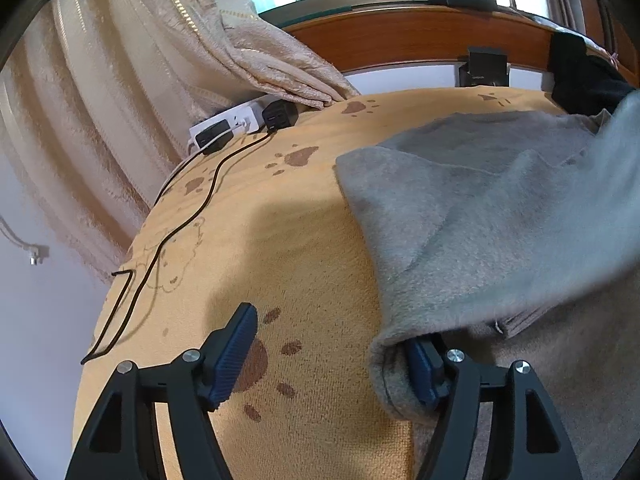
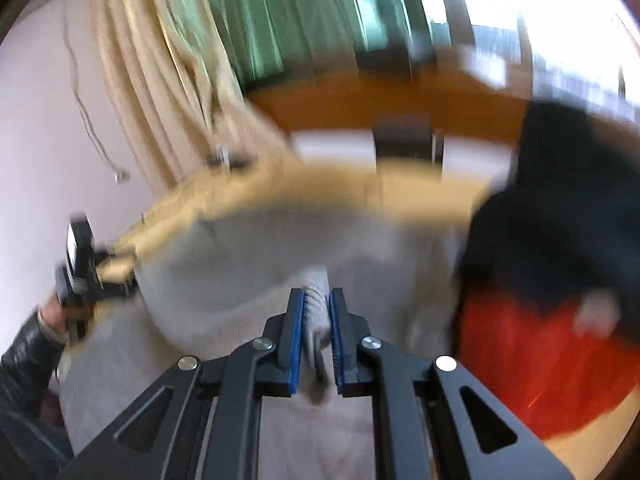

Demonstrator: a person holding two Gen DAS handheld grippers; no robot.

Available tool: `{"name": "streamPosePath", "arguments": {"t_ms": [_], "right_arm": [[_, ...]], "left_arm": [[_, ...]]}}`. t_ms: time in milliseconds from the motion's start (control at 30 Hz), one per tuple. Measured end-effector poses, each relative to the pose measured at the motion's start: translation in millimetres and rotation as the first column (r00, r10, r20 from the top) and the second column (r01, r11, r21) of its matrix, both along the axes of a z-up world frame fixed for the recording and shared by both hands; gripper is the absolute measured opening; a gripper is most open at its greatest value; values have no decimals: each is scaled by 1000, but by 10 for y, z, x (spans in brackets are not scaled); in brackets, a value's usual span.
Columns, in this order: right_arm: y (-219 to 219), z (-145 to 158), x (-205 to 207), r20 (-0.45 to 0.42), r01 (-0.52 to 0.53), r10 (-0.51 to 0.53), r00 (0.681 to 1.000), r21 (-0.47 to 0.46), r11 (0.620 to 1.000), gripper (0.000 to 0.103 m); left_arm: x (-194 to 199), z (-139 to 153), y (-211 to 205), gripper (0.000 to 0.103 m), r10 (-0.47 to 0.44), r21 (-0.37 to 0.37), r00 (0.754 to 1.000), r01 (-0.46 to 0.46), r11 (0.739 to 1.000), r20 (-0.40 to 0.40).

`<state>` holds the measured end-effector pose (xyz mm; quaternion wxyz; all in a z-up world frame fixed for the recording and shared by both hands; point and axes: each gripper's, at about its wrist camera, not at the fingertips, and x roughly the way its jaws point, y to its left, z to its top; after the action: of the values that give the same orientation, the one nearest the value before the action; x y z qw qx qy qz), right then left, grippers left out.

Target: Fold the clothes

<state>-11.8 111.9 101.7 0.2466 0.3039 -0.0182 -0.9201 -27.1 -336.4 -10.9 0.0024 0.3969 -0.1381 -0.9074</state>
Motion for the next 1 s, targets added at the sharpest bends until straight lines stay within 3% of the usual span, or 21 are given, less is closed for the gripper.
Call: {"name": "streamPosePath", "arguments": {"t_ms": [67, 133, 233, 300, 400, 567, 633, 667, 800, 933, 1000], "right_arm": [[-24, 242, 61, -73, 2, 1, 997, 40, 999, 14], [-57, 283, 74, -82, 7, 1, 997, 99, 995, 14], [-66, -80, -48, 26, 23, -28, 999, 177, 984, 14], [-28, -404, -128, 117, 26, -49, 992, 185, 982, 14], [2, -671, -105, 168, 15, -46, 985, 177, 984, 14], [44, -707, -37, 163, 17, -40, 986, 136, 991, 14], [65, -708, -38, 155, 23, -41, 987, 118, 993, 14], [57, -719, -47, 156, 24, -41, 987, 112, 993, 14], [57, -763, -38, 165, 23, -40, 986, 100, 995, 14], [103, -764, -35, 162, 34, -47, 986, 86, 996, 15], [124, -788, -51, 165, 40, -54, 985, 82, 996, 15]], "left_arm": [[11, 0, 11, 71, 1, -4, 1000, -1, 1000, -2], [27, 1, 22, 71, 0, -8, 1000, 0, 1000, -2], [72, 30, 14, 71, -18, 15, 1000, 18, 1000, 5], [119, 93, -25, 71, -37, 61, 999, 35, 998, 27], [217, 311, -113, 71, -71, 140, 997, 67, 988, 26], [143, 797, -209, 72, -100, 309, 994, 110, 945, -46], [-38, 883, -196, 78, -92, 353, 994, 105, 930, -53], [-166, 880, -181, 81, -85, 372, 996, 94, 924, -40], [-866, 506, -115, 81, -40, 452, 986, -37, 891, 160], [-1170, 209, -17, 81, -59, 496, 973, -60, 866, 222], [-1208, 160, 48, 81, -80, 508, 975, -39, 861, 209]]}}
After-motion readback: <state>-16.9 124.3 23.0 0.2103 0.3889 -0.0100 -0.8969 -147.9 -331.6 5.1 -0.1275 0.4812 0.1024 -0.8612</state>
